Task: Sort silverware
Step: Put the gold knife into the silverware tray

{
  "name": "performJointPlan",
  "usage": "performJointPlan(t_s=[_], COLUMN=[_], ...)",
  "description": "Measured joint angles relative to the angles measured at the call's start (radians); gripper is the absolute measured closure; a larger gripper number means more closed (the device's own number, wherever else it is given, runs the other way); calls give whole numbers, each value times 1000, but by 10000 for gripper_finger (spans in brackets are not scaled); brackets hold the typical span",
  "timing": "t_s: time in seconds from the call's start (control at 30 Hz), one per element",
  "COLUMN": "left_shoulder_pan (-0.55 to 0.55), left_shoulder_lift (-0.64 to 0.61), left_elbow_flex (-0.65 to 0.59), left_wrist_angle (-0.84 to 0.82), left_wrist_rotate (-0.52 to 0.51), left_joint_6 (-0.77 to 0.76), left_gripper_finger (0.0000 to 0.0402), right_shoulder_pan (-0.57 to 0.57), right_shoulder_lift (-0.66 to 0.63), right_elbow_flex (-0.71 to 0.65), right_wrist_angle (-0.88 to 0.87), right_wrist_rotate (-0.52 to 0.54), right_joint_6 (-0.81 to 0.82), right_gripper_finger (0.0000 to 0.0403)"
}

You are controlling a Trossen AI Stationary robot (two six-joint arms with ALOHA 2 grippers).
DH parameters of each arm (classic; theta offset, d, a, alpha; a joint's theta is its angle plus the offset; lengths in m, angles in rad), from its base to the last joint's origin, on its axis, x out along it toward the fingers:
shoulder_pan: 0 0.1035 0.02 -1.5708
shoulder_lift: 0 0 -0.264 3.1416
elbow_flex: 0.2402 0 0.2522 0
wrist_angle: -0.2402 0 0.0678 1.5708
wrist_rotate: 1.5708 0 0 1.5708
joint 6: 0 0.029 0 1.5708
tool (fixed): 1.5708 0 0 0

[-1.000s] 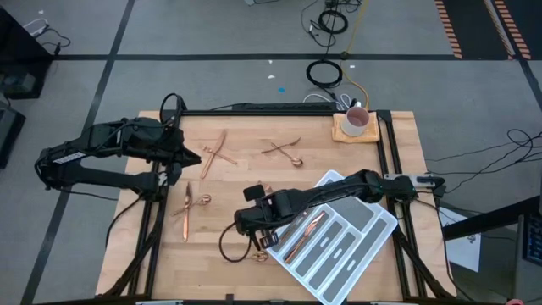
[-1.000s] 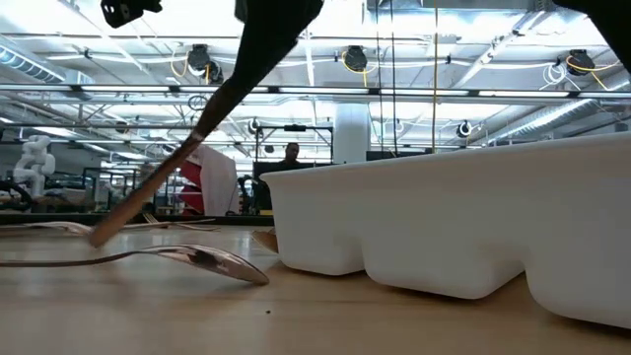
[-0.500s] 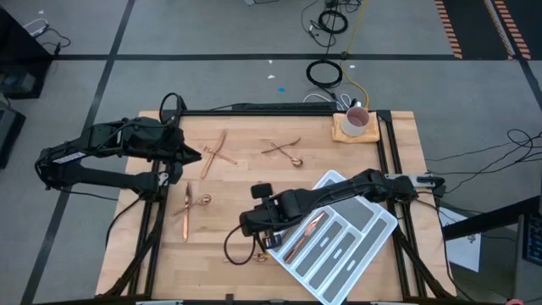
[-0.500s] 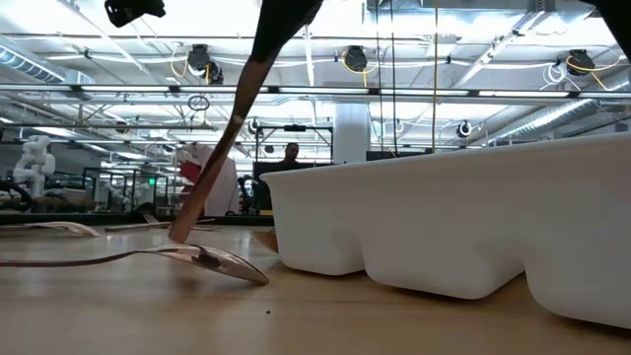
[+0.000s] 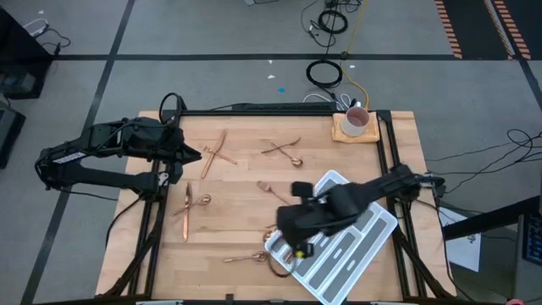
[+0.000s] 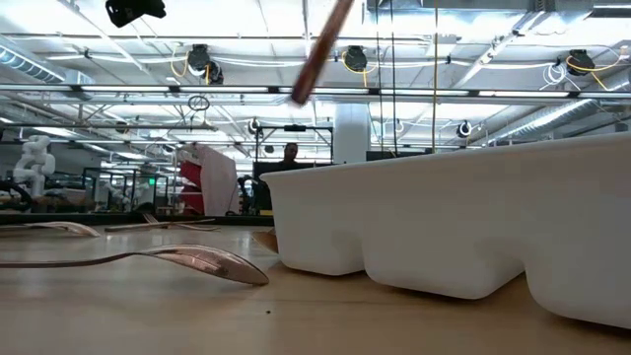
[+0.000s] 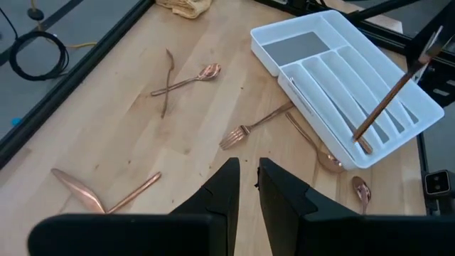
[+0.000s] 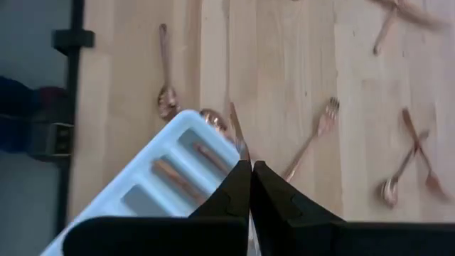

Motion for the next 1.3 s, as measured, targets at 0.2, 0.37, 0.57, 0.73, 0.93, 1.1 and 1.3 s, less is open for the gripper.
performJointPlan(t_s=[0.2,0.37,0.57,0.73,0.93,1.1,1.3], left_shoulder_pan=[0,0,0,0,0,0,0], left_shoulder_lift=[0,0,0,1,2,2,2], left_elbow_flex=[0,0,0,0,0,0,0], left_wrist_angle=[0,13,50,53,53,52,51], left_wrist_rotate=[-2,-2,-2,-2,-2,-2,-16], left_joint_6=[0,0,0,0,0,-1,-2], left_gripper_finger=[343,343,343,343,343,343,343], right_shoulder_pan=[84,130,151,176,174,168,144], right_shoulder_lift=[-109,-141,-161,-278,-514,-695,-876], right_elbow_flex=[1,1,-38,-169,-421,-714,-1110], right_wrist_angle=[-81,-88,-87,-89,5,193,653], right_wrist_rotate=[0,-2,-19,4,99,63,46], right_joint_6=[193,259,304,380,449,441,388], right_gripper_finger=[403,403,403,403,403,403,403])
